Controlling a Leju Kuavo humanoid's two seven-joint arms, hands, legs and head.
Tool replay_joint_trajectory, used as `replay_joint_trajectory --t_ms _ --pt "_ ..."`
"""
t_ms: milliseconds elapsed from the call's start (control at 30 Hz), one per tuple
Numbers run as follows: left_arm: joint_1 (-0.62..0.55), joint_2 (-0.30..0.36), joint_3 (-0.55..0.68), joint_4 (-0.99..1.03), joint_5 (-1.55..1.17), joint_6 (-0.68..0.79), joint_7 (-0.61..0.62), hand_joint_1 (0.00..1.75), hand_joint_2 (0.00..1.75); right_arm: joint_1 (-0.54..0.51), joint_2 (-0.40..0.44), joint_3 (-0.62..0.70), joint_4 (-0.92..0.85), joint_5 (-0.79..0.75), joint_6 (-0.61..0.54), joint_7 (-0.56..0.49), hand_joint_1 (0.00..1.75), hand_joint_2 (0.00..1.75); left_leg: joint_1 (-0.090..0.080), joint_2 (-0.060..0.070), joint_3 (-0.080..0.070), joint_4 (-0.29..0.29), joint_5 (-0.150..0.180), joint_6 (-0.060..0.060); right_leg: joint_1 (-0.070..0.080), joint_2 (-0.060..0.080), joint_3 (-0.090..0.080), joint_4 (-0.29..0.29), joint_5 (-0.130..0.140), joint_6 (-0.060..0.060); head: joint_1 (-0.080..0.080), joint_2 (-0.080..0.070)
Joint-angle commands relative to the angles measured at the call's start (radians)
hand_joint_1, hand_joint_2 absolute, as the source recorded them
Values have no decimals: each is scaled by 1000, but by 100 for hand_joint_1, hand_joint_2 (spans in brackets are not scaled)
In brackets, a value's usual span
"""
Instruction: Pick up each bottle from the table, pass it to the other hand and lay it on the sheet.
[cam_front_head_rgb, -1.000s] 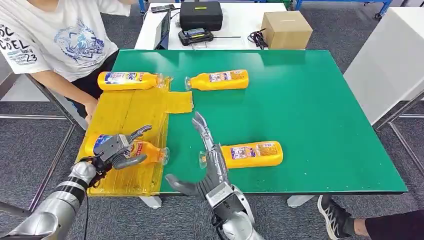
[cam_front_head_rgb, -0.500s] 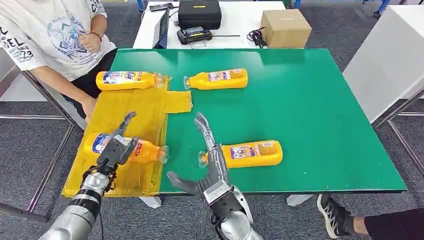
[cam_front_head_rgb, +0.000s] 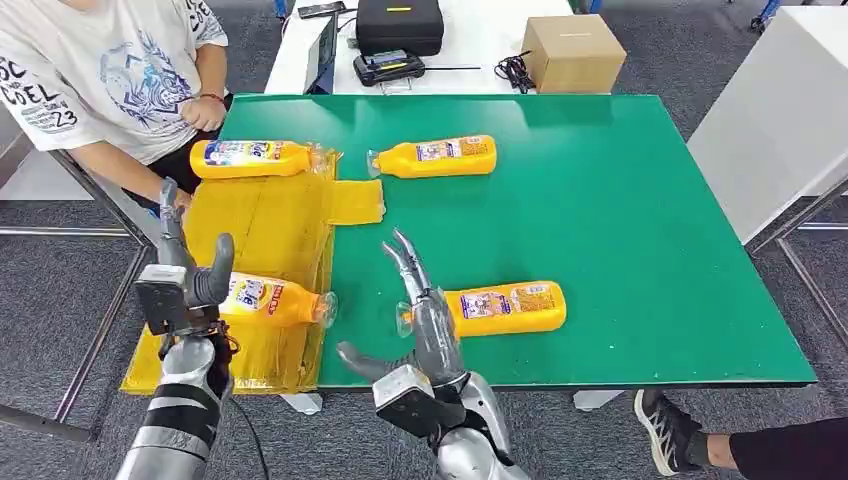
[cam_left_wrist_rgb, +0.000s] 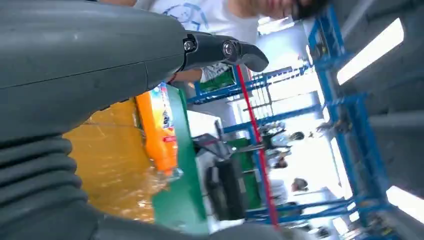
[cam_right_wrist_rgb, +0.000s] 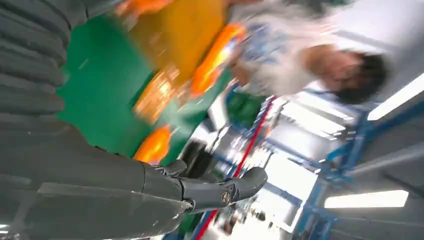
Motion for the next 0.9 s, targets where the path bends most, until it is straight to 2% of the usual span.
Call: replay_joint_trajectory --t_ms 33,100,167,233,400,533,667,900 --pt "102 -33 46 -164 74 -35 -15 0 175 -56 -176 -163 59 204 62 173 0 175 1 1 4 0 -1 0 1 0 5 -3 0 -1 0 0" --pt "123 -34 50 -163 82 -40 -16 0 175 -89 -211 -191 122 229 124 257 0 175 -1 0 1 -1 0 0 0 0 2 -2 0 -1 0 0" --pt "136 -37 56 -159 86 -46 -16 0 175 -131 -243 -201 190 247 161 305 0 175 1 2 5 -1 -1 -1 1 1 6 -4 0 -2 0 0" --pt "145 -36 51 -151 83 -49 -18 0 175 -164 -260 -219 231 249 171 310 0 175 -1 1 2 -1 -1 0 0 1 3 -3 1 -1 0 0" --pt "142 -37 51 -150 80 -49 -18 0 175 -164 -256 -215 224 257 183 328 0 175 0 1 2 0 -1 -1 0 1 3 -2 0 -1 0 0" --pt "144 -31 35 -119 45 -53 -19 0 175 -222 -302 -216 272 266 217 357 0 175 0 1 3 0 -2 -1 1 1 4 -2 -1 -2 0 0" --pt "140 -26 12 -84 24 -64 -8 0 175 -259 -313 -216 337 246 276 371 0 175 -1 1 1 0 -1 0 0 1 2 -2 0 -1 0 0" --pt "118 -35 -13 -40 17 -75 4 0 175 -386 -325 -158 494 230 343 398 0 175 -1 1 1 0 -1 -1 0 1 2 -2 0 -1 0 0"
